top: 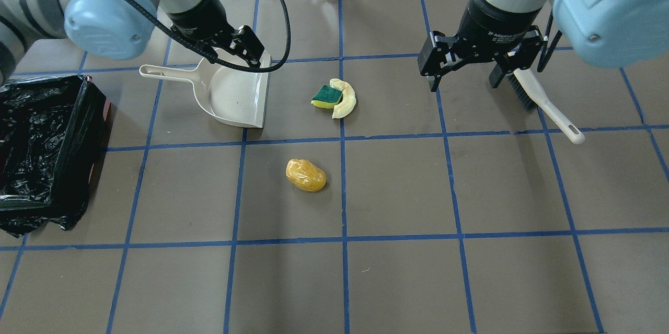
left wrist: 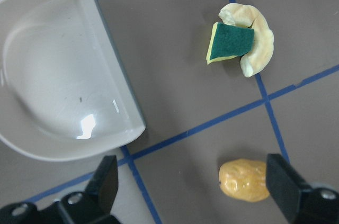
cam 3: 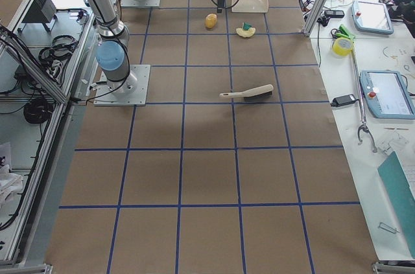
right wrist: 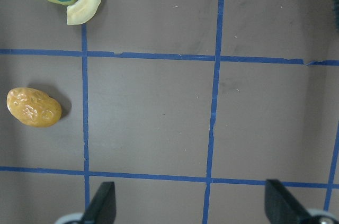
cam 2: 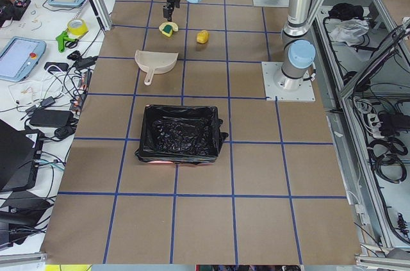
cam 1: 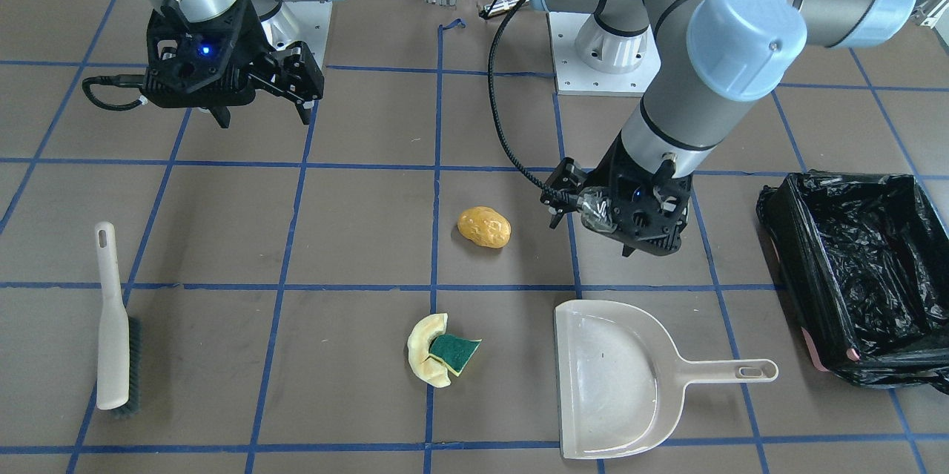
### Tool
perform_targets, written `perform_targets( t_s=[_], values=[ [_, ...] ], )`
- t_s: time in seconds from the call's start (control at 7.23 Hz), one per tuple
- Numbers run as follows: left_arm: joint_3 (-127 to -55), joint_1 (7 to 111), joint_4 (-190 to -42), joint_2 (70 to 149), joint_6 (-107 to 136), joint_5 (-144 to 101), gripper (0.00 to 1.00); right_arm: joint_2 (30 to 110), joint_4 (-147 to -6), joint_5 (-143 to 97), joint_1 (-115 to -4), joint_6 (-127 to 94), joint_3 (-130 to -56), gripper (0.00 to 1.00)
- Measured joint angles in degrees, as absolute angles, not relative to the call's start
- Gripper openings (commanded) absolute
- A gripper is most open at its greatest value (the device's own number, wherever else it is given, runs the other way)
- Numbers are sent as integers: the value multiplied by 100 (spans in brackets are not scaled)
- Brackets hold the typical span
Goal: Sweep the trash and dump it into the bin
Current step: 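Grasp the beige dustpan with the left gripper while the right grasps the white brush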
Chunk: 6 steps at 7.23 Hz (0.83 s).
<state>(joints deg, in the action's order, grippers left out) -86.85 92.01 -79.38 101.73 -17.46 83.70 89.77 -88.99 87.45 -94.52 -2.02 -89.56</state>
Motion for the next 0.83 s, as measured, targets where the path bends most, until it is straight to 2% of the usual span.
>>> perform_targets(
  t_s=[0.55,0.83],
  values=[
    [-8726,8676,-9282,9239,-1473,8684,100,8916,-8975,8734,-9303,219,-8961,100],
    [-8763,8425,-9534,9010,-1446,8833,100,8757,-8999,8752,-8677,1168,-8964,100]
  ],
)
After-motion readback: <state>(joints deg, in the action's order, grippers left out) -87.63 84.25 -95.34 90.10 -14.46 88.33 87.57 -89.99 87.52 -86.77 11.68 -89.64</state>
